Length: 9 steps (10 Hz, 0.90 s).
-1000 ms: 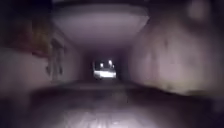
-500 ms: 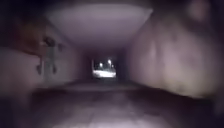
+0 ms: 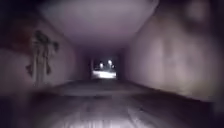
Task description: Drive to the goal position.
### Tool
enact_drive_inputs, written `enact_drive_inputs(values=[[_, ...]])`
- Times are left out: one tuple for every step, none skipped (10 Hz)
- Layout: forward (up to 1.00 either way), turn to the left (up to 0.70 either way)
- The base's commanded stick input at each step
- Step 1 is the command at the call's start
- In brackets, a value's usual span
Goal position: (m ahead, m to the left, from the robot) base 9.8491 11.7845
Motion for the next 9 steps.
enact_drive_inputs(values=[[1.00, 0.20], [1.00, 0.13], [1.00, 0.08], [1.00, 0.12], [1.00, 0.13], [1.00, 0.14], [1.00, 0.16], [1.00, 0.15], [1.00, 0.09]])
